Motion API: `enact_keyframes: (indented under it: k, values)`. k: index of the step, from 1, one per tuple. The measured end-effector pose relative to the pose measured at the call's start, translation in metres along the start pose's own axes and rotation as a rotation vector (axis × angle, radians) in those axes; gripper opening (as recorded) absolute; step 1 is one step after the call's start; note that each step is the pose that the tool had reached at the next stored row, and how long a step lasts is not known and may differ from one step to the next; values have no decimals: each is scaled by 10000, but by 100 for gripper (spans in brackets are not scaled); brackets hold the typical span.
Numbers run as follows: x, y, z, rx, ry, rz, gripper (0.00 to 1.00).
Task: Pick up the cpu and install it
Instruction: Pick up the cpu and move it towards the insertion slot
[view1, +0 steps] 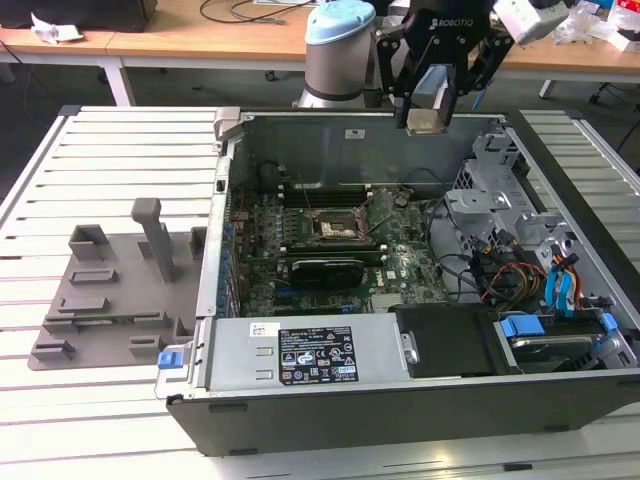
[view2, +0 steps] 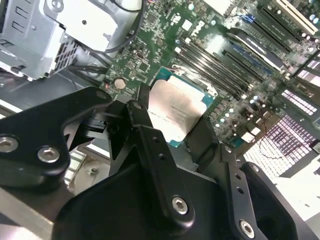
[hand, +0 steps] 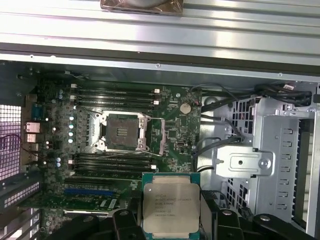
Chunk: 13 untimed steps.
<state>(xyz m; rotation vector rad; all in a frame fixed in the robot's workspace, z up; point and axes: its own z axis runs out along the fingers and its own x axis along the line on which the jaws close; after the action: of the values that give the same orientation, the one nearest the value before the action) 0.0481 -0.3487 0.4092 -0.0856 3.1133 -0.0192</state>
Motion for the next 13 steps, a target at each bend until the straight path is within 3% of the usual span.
enact_keyframes:
  k: [7, 11, 13]
  values:
    - [-1, 0, 1, -1, -1, 1, 55]
    - [94, 6, 70, -1, 0, 0, 55]
    - [106, 7, 100, -1, -1, 0, 55]
